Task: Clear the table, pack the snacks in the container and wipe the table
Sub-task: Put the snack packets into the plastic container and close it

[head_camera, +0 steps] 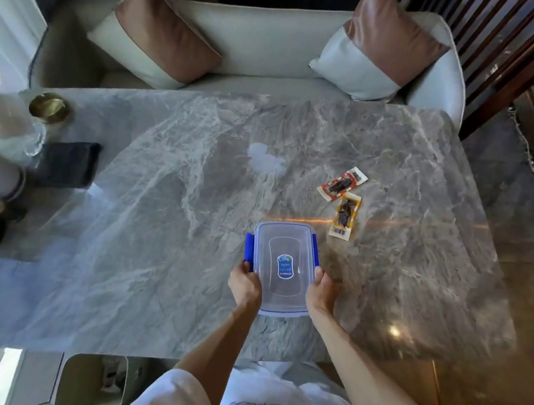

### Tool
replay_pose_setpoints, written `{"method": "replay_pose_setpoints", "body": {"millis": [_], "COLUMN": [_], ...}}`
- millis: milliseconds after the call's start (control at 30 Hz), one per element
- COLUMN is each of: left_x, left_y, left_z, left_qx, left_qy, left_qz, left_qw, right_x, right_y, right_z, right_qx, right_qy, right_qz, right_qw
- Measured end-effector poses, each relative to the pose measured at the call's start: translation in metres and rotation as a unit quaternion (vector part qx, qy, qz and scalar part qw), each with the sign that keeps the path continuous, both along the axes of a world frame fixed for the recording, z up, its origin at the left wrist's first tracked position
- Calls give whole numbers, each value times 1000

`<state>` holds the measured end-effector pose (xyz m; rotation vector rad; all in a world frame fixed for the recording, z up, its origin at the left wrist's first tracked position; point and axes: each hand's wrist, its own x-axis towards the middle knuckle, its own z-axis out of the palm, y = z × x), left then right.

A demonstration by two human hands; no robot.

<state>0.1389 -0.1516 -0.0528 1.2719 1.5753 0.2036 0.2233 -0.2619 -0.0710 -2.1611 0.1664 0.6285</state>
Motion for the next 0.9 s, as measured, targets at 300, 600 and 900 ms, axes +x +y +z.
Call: {"method": "replay_pose_setpoints", "body": {"millis": [300,600,900], "left_x": [-14,-29,20], "left_y": [-2,29,31], "left_z": [-6,17,47], "left_qx": [4,52,-20], "left_qy": [5,18,60], "left_qz": [-10,-153,-200], "left_qw": [1000,987,978], "right_x": [11,22,12], "right_y": [-10,-24,-4], "right_z": [-8,11,25], "right_qx": [41,43,-7], "right_qy": [93,28,12], "right_qz": [-7,67,130], "right_qw": [995,996,991]}}
